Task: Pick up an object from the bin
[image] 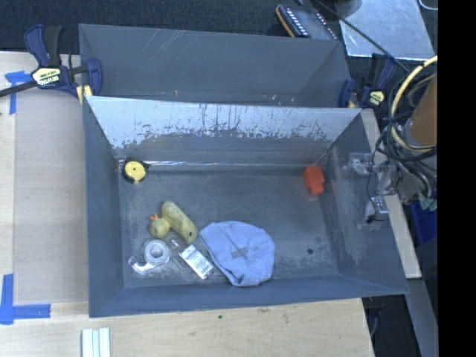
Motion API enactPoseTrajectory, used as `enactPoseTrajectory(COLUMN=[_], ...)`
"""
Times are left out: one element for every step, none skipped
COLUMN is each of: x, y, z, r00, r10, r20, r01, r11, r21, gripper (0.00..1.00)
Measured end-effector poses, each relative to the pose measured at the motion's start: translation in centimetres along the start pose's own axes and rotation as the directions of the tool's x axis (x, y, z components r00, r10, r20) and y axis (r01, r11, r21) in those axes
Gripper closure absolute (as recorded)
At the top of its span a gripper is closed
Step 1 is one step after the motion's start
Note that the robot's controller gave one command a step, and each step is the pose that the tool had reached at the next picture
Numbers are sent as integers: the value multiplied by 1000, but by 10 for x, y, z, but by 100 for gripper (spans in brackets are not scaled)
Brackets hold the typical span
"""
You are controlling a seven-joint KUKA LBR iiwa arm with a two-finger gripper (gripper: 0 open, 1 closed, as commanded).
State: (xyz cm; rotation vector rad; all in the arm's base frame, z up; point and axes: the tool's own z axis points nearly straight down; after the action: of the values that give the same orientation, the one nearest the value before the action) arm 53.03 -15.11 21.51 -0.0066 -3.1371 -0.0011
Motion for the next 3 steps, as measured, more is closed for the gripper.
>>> enactPoseTrajectory(x=[-1, -6, 3], y=[1, 34, 57], z=[-4, 83, 87], r00=[1000, 998, 992], r10=[-3, -62, 122], r20=[7, 8, 7], r01=[3, 62, -122], r11=[1000, 998, 993], r21=[1, 2, 0], gripper=[0, 0, 0])
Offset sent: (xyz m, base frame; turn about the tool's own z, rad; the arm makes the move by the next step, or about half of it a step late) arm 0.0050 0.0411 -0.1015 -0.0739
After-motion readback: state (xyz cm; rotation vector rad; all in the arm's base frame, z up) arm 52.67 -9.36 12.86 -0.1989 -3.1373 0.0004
